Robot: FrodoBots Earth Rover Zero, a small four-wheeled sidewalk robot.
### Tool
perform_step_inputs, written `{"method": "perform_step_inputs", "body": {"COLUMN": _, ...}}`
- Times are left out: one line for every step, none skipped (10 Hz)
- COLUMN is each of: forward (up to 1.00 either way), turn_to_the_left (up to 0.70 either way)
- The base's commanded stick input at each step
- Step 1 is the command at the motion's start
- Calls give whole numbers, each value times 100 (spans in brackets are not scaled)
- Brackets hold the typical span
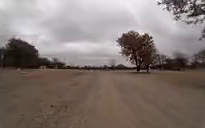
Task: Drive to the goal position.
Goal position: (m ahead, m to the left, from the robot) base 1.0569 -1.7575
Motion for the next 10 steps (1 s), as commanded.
{"method": "perform_step_inputs", "body": {"forward": 70, "turn_to_the_left": -1}}
{"method": "perform_step_inputs", "body": {"forward": 70, "turn_to_the_left": -1}}
{"method": "perform_step_inputs", "body": {"forward": 70, "turn_to_the_left": -1}}
{"method": "perform_step_inputs", "body": {"forward": 70, "turn_to_the_left": -1}}
{"method": "perform_step_inputs", "body": {"forward": 70, "turn_to_the_left": -1}}
{"method": "perform_step_inputs", "body": {"forward": 70, "turn_to_the_left": -1}}
{"method": "perform_step_inputs", "body": {"forward": 70, "turn_to_the_left": -1}}
{"method": "perform_step_inputs", "body": {"forward": 70, "turn_to_the_left": -1}}
{"method": "perform_step_inputs", "body": {"forward": 70, "turn_to_the_left": -1}}
{"method": "perform_step_inputs", "body": {"forward": 70, "turn_to_the_left": -1}}
